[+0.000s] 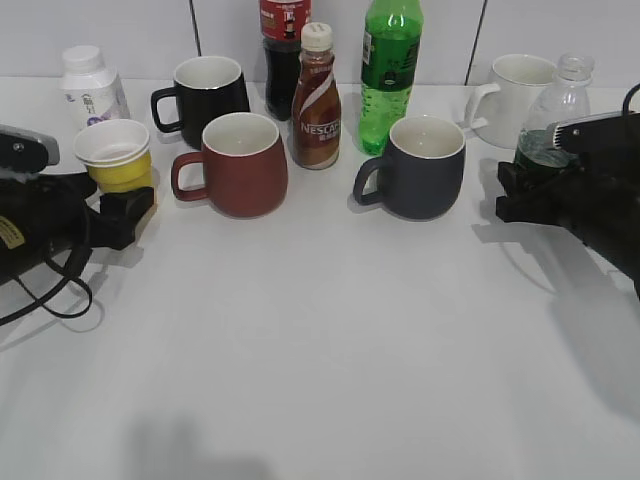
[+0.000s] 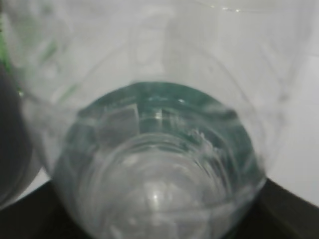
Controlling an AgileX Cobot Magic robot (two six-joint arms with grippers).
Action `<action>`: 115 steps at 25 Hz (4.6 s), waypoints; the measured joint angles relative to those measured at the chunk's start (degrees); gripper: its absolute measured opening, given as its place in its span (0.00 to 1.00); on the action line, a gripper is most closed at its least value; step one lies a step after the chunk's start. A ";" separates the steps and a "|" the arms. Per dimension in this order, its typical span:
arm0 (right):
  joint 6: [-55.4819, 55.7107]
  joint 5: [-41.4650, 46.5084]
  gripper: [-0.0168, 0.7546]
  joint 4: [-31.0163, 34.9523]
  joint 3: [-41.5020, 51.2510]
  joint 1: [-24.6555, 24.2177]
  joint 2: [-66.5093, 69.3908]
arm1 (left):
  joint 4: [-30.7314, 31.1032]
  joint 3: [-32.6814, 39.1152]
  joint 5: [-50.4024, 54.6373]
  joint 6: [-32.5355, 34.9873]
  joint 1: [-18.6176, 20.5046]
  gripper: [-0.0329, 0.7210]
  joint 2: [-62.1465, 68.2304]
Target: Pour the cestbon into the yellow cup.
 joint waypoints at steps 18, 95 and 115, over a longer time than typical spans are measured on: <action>-0.08 -0.93 0.83 1.16 0.30 0.00 0.00 | 0.27 0.00 5.33 0.00 0.00 0.90 -4.07; 4.59 122.71 0.69 5.25 1.72 8.59 -85.34 | -12.13 -1.22 122.27 0.90 -6.10 0.81 -94.43; 1.26 119.69 0.69 4.98 6.23 8.59 -105.80 | -10.28 1.23 117.41 1.55 -6.10 0.75 -95.62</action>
